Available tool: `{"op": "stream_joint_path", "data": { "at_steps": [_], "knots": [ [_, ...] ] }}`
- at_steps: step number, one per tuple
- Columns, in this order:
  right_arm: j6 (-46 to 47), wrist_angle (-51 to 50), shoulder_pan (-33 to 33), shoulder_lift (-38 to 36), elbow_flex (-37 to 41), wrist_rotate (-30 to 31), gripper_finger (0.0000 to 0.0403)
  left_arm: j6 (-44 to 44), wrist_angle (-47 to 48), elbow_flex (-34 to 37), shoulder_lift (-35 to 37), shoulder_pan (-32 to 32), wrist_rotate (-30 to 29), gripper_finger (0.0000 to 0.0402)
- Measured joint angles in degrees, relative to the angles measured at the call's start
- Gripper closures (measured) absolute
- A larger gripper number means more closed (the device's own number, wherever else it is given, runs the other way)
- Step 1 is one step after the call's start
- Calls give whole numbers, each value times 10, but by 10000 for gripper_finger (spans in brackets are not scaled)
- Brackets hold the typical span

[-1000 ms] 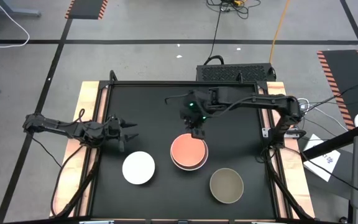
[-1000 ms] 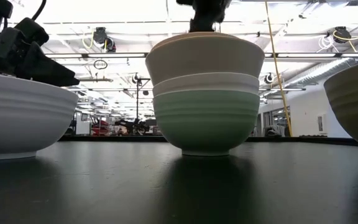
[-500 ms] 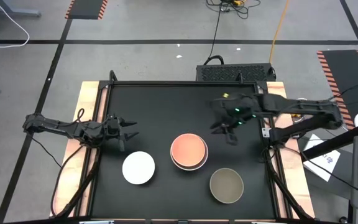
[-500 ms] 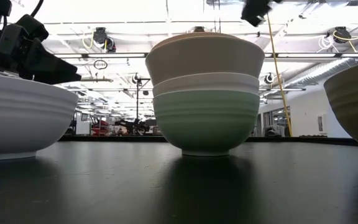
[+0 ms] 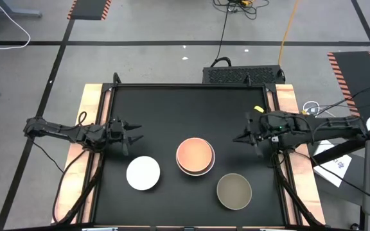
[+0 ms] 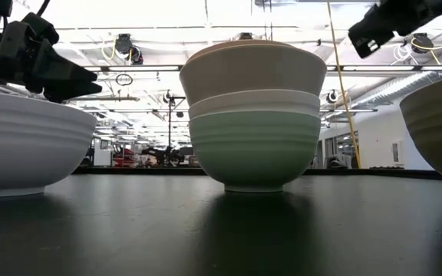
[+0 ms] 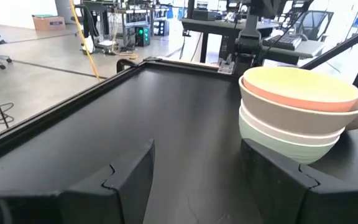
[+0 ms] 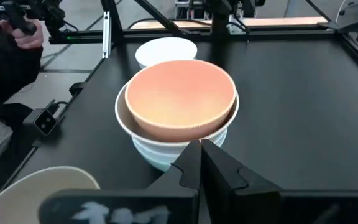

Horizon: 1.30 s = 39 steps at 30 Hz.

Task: Nest bowls inside each other
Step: Stack the white bowl on the orange bowl

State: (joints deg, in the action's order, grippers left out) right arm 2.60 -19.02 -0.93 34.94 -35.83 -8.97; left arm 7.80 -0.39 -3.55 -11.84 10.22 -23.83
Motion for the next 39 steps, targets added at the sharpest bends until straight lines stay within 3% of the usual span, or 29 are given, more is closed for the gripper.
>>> {"op": "stream_joint_path", "data": {
  "at_steps": [8,23,39],
  "knots": [
    [-2,-6,0,-69,63,-3,402,0,-3,0,0,0,2,163],
    [39,117,0,-175,215,-35,403,1,10,0,0,0,4,163],
    [57,187,0,-280,308,-32,403,12,19,0,0,0,4,163]
  ]
}}
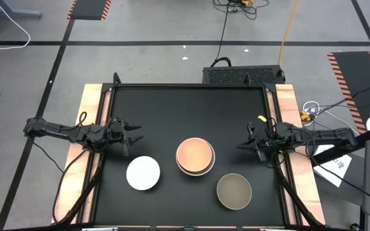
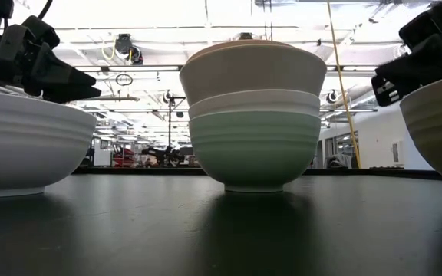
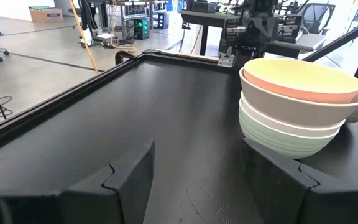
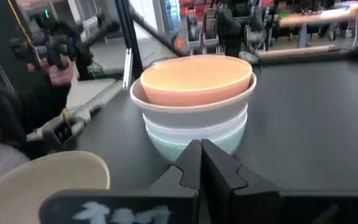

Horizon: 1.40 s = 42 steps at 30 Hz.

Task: Nest bowls inside each other
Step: Stack the white bowl on the orange bowl

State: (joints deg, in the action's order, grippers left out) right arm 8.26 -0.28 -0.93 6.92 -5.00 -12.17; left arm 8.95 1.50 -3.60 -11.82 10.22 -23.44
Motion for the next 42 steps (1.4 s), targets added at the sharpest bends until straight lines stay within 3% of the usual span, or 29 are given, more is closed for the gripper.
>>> {"op": "stream_joint_path", "data": {
  "at_steps": [6,19,22,26,32,42],
  "knots": [
    [22,55,0,-11,38,-1,403,0,0,0,0,0,0,163],
    [16,40,0,-11,40,0,403,-9,-4,0,0,0,3,163],
    [16,40,0,-11,41,0,403,-20,-24,0,0,0,32,163],
    [16,39,0,-11,41,0,403,-23,-76,0,-1,4,112,163],
    [16,37,0,-11,41,0,403,55,-99,0,-2,24,168,163],
    [16,35,0,-11,41,-1,403,147,-61,0,-59,102,152,163]
  ]
}}
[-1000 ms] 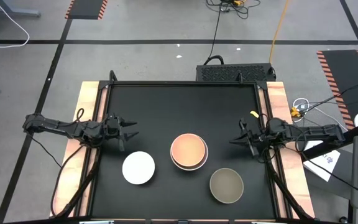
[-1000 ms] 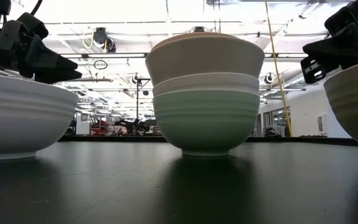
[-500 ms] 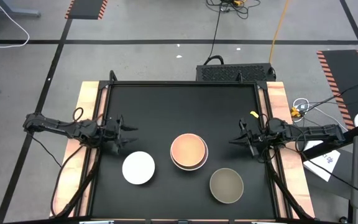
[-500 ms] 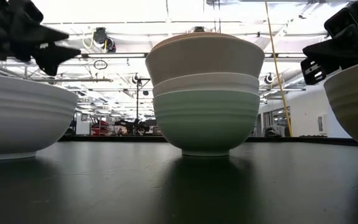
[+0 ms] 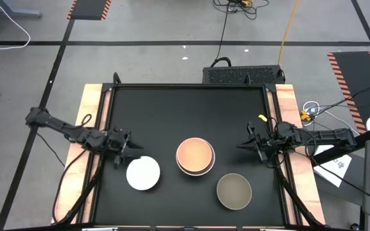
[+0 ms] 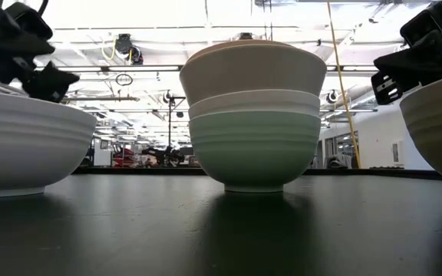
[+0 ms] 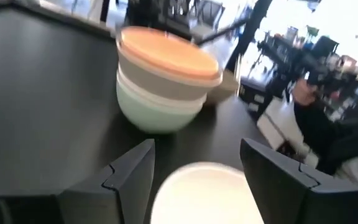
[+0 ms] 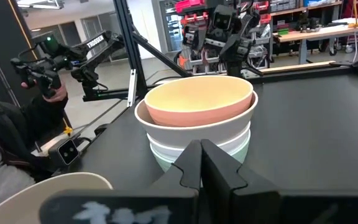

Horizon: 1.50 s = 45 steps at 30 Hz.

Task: Nest bowls inside each other
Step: Stack the white bowl on the orange bowl

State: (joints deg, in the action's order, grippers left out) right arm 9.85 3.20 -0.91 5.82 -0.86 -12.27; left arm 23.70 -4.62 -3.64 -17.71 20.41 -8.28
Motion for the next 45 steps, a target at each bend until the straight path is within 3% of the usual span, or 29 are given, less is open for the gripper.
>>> {"op": "stream_joint_path", "data": {
  "at_steps": [9,16,27,38,45],
  "knots": [
    [5,-2,0,0,0,-14,403,56,6,-2,-73,60,-52,163],
    [9,-2,0,0,0,-14,403,121,179,-85,-98,60,-73,163],
    [13,-2,0,0,0,-14,403,208,330,-181,-187,60,-41,163],
    [15,-2,0,3,0,-14,403,237,333,-183,-249,60,-15,163],
    [15,-2,0,4,0,-15,403,234,333,-183,-276,60,-42,163]
  ]
}}
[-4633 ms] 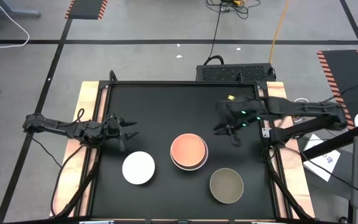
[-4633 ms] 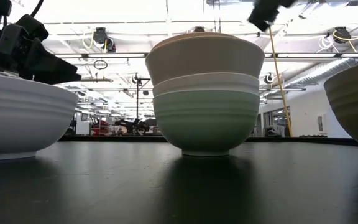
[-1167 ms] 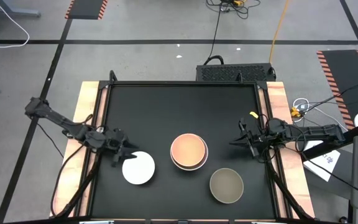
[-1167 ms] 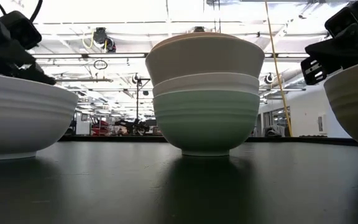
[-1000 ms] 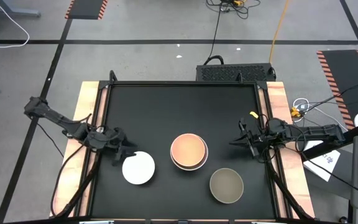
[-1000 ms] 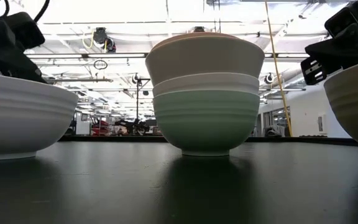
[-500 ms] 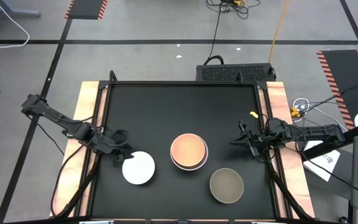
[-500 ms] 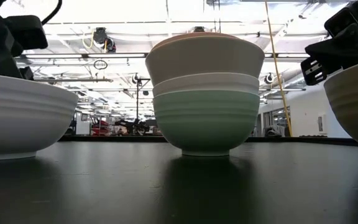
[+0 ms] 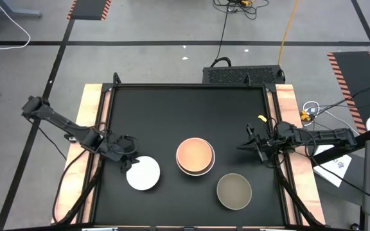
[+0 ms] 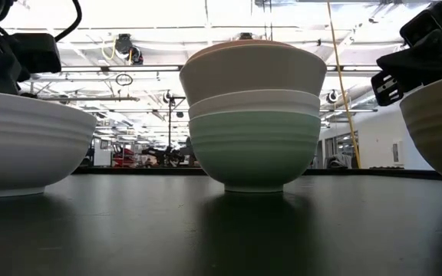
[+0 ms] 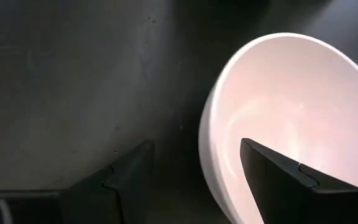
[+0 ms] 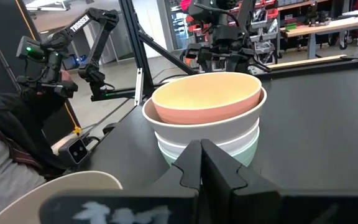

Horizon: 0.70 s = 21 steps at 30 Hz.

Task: Nest bowls inside each other
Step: Stack the white bowl on the orange bowl

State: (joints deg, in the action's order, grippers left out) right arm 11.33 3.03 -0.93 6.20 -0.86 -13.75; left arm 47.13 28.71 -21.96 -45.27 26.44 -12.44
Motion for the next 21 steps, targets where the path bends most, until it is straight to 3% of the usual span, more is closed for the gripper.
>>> {"op": "stream_joint_path", "data": {
  "at_steps": [13,17,21],
  "knots": [
    [0,0,0,3,0,0,403,-9,-3,0,-29,0,-50,169],
    [0,0,0,3,0,0,403,-9,-30,14,-28,0,-44,234],
    [0,0,0,3,0,0,403,-11,-73,39,-28,0,-40,346]
  ]
}}
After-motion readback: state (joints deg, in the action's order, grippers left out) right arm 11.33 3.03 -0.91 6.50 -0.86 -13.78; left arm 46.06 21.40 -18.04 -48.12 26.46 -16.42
